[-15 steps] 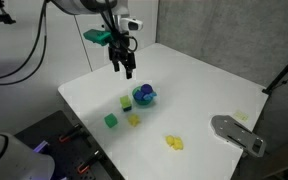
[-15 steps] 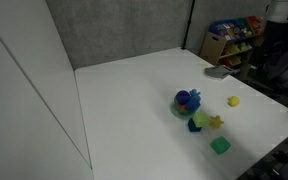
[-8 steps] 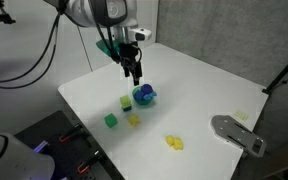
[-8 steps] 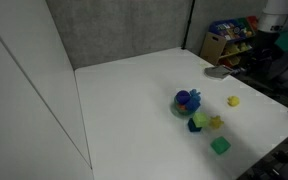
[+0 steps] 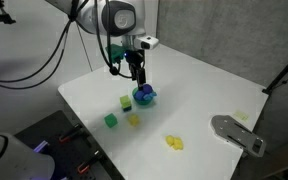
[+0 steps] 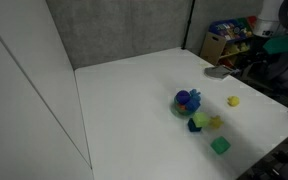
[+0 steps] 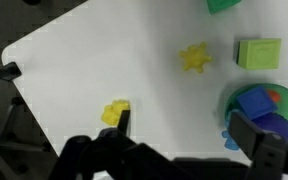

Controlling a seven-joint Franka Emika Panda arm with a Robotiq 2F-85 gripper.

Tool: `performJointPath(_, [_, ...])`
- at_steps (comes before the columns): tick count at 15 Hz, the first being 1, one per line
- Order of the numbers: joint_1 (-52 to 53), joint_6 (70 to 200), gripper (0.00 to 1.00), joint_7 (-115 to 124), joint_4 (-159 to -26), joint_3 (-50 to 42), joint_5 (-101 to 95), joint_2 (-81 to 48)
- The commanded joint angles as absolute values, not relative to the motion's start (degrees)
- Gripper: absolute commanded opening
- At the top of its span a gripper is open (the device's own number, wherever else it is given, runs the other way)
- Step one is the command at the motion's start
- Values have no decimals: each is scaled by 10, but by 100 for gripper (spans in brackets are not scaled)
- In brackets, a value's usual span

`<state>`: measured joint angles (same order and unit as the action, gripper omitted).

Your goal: Remove the toy elephant from the green bowl and put it on the table

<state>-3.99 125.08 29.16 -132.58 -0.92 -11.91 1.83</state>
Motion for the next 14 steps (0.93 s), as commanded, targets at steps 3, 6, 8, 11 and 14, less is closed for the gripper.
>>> performJointPath(3, [-37,1265,100,293,-1324,-15,-114,14])
performJointPath(6, [-38,1302,100,276,-1319,-19,-71,-12])
performJointPath(8, [-38,1335,100,277,-1312,-21,-45,-34])
performJointPath(11, [-35,1385,100,282,-1299,-25,-21,-74])
performJointPath(14, [-33,1432,100,283,-1282,-33,-11,-122])
